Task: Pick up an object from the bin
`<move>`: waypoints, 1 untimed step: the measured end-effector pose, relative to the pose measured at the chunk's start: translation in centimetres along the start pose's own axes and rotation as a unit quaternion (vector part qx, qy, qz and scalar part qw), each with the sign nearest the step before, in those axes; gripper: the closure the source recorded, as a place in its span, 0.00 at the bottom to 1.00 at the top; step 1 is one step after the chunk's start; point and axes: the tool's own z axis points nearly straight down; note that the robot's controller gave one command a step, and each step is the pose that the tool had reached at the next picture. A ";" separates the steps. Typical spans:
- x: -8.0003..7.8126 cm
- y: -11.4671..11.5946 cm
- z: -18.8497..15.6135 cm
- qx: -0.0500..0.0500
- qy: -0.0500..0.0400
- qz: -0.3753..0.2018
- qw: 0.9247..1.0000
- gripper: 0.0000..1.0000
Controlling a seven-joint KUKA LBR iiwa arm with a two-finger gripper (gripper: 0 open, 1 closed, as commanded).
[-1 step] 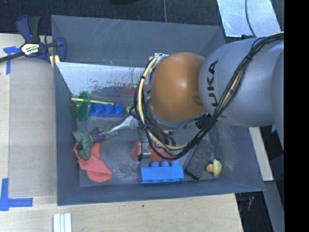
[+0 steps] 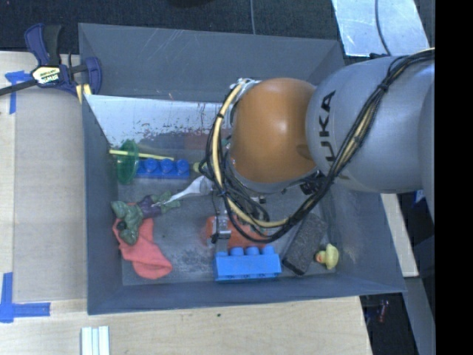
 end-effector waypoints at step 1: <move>-2.1 -4.5 3.2 -0.001 -0.002 -0.072 0.997 0.00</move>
Offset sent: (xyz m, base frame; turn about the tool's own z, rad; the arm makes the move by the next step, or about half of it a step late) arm 0.0035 -0.0710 -0.1047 -0.2516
